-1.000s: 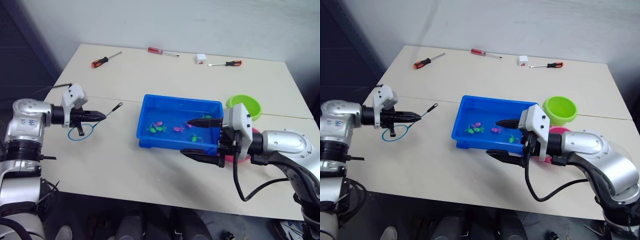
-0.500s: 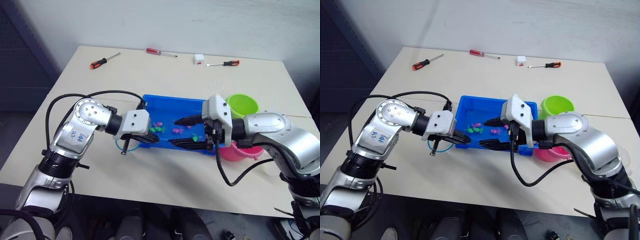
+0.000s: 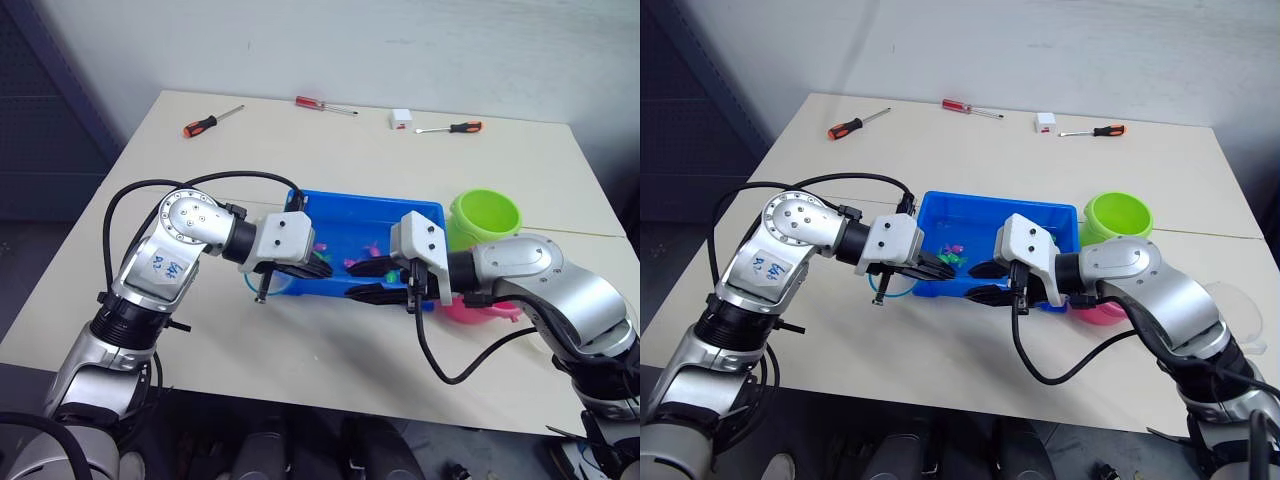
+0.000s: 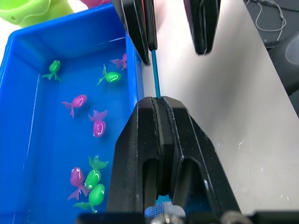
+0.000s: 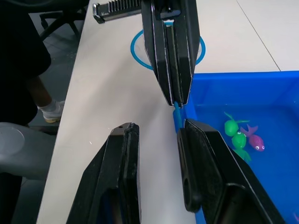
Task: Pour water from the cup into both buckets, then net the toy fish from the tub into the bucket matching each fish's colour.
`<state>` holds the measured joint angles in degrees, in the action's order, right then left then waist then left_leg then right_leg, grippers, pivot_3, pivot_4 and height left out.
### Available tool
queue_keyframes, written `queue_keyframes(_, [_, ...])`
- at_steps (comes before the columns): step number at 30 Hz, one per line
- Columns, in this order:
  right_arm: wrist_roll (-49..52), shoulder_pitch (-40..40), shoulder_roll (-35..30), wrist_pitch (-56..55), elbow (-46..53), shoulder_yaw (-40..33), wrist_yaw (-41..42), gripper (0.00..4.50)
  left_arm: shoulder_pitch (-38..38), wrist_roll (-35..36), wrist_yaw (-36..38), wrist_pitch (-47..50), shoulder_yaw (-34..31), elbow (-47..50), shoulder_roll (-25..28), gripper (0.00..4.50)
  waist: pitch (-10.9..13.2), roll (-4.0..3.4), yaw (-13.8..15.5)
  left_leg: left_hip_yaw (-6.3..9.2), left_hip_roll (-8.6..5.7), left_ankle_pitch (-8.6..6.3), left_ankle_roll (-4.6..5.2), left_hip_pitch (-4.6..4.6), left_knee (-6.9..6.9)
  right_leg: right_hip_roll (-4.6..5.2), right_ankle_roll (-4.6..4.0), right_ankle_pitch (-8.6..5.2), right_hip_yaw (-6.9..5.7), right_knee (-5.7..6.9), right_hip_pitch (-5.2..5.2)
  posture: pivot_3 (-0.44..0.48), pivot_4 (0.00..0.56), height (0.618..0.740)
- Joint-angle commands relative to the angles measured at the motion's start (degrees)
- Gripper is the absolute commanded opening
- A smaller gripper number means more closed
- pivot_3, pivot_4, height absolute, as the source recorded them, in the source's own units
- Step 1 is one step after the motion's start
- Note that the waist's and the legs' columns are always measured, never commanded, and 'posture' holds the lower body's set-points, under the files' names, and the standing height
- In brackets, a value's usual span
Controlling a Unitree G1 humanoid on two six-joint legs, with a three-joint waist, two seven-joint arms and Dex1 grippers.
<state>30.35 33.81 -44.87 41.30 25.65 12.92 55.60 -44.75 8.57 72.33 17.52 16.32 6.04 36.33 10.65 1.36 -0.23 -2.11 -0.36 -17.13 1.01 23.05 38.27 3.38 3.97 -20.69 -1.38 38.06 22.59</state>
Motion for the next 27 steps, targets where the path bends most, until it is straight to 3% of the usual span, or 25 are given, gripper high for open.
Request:
queue_keyframes(1, [-0.4, 0.4, 0.3, -1.0, 1.0, -1.1, 0.5, 1.46, -1.0, 0.9, -0.2, 0.0, -0.8, 1.4, -0.1, 0.0, 0.0, 0.0, 0.0, 0.0, 0.0, 0.0, 0.0, 0.0, 0.0, 0.0, 0.0, 0.0, 0.0, 0.0, 0.0, 0.0, 0.15, 0.74])
queue_keyframes(5, [-0.6, 1.2, 0.9, -1.2, 0.5, -1.6, 0.5, 0.06, -0.7, 1.1, -0.4, 0.5, -0.9, 1.6, -0.2, 0.0, 0.0, 0.0, 0.0, 0.0, 0.0, 0.0, 0.0, 0.0, 0.02, 0.0, 0.0, 0.0, 0.0, 0.01, 0.0, 0.0, 0.15, 0.74])
queue_keyframes(11, [-1.1, 1.4, 0.7, -1.4, 0.7, -1.9, 0.8, 0.06, -0.1, 1.4, -1.6, 1.9, -1.2, 1.2, -0.6, 0.0, 0.0, 0.0, 0.0, 0.0, 0.0, 0.0, 0.0, 0.0, 0.02, 0.0, 0.0, 0.0, 0.0, 0.0, 0.0, 0.0, 0.15, 0.74])
queue_keyframes(14, [-3.1, 1.8, -0.9, -2.7, 0.8, -2.4, 1.0, 0.0, 0.1, 8.1, -1.6, 10.3, -5.4, 0.7, -1.3, 1.03, 0.0, 0.0, 0.0, 0.0, 0.0, 0.0, 0.0, 0.0, 0.03, 0.0, 0.0, 0.0, 0.0, 0.02, 0.0, 0.0, 0.15, 0.74])
queue_keyframes(17, [-5.7, 2.6, -3.9, -5.0, -0.3, -4.7, 1.0, 0.0, 0.1, 16.6, -1.5, 20.7, -11.5, 1.0, -0.1, 2.35, 0.0, 0.0, -0.1, 0.01, 0.0, 0.0, 0.0, 0.01, 0.04, 0.0, 0.0, 0.0, 0.0, 0.03, 0.01, 0.0, 0.15, 0.74])
queue_keyframes(20, [-10.6, 3.0, -10.7, -11.1, -4.2, -7.9, 3.5, 0.0, 4.7, 16.8, -2.0, 19.5, -14.7, 0.8, 3.4, 3.82, 0.0, -0.04, -0.2, 0.01, 0.0, 0.0, -0.01, 0.0, 0.03, 0.0, 0.0, 0.0, 0.0, 0.02, 0.01, 0.0, 0.15, 0.74])
queue_keyframes(22, [-14.9, 2.6, -15.4, -17.6, -7.8, -8.2, 5.8, 0.0, 7.4, 17.8, -3.1, 20.1, -15.8, 2.9, 4.3, 4.45, 0.0, -0.04, 0.0, 0.0, 0.0, 0.0, 0.0, -0.01, 0.01, 0.0, 0.0, 0.0, -0.01, -0.01, 0.0, 0.0, 0.15, 0.74])
queue_keyframes(27, [-27.6, 3.2, -23.3, -39.4, -20.9, -5.7, 10.3, 0.0, 12.3, 19.6, -6.0, 21.7, -16.5, 8.9, 4.6, 4.45, 0.0, -0.04, 0.1, 0.01, -0.01, -0.01, 0.02, 0.01, 0.02, 0.01, 0.0, 0.0, -0.01, -0.09, -0.04, 0.0, 0.15, 0.74])
